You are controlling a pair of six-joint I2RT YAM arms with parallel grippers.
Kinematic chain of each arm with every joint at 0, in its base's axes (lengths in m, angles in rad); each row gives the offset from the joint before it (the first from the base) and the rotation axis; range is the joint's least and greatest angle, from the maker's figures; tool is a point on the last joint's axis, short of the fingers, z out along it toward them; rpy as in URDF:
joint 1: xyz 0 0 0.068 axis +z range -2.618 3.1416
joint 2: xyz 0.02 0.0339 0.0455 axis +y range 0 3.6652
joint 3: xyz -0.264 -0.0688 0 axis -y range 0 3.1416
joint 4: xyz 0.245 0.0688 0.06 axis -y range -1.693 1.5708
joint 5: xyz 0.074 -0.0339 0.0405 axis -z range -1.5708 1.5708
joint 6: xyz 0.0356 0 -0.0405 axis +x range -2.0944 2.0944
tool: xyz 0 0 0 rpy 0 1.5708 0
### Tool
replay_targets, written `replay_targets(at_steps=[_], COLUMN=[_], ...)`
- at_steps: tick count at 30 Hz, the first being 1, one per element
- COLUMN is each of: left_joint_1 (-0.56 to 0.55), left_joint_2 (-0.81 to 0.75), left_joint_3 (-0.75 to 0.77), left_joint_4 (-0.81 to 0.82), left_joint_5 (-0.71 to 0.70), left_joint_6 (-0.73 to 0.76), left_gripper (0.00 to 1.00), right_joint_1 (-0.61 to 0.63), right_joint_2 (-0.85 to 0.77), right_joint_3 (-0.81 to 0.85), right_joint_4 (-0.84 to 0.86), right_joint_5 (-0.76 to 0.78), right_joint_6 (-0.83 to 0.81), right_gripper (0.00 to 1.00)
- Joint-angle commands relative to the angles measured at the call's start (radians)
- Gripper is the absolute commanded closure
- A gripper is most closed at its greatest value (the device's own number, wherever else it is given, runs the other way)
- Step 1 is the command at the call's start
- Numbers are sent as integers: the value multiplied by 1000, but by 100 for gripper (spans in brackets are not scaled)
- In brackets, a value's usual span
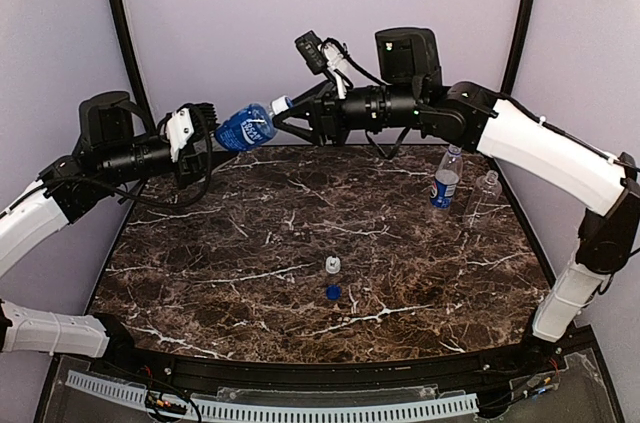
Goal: Unscrew the bottle caps
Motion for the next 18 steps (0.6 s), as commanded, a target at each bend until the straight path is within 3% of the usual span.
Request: replay_targets(at_steps=[1,6,12,14,17,18], left_joint_1=[-6,-5,-5,-6,-5,-5], left_joint_2=[-14,-16,-17,-19,-20,-20], left_joint_3=[-13,-17,-26,-28,-33,-33], left_joint_4=[34,35,38,46,60,61], left_joint_5=[22,21,25,25,24,24], left_joint_6=[-8,-7,-5,-8,-11,-11], left_gripper=[68,69,70,70,70,70], right_joint_1=[-5,-7,-8,-8,-10,-10], right_joint_2=[1,17,29,31,29,29], right_joint_3=[29,43,68,70,63,59], right_joint_4=[38,39,40,38,38,37], right_joint_5=[-28,-57,-69,-74,-66,-64], right_joint_6=[15,22,26,26,32,32], right_gripper=[62,62,49,59,97,100])
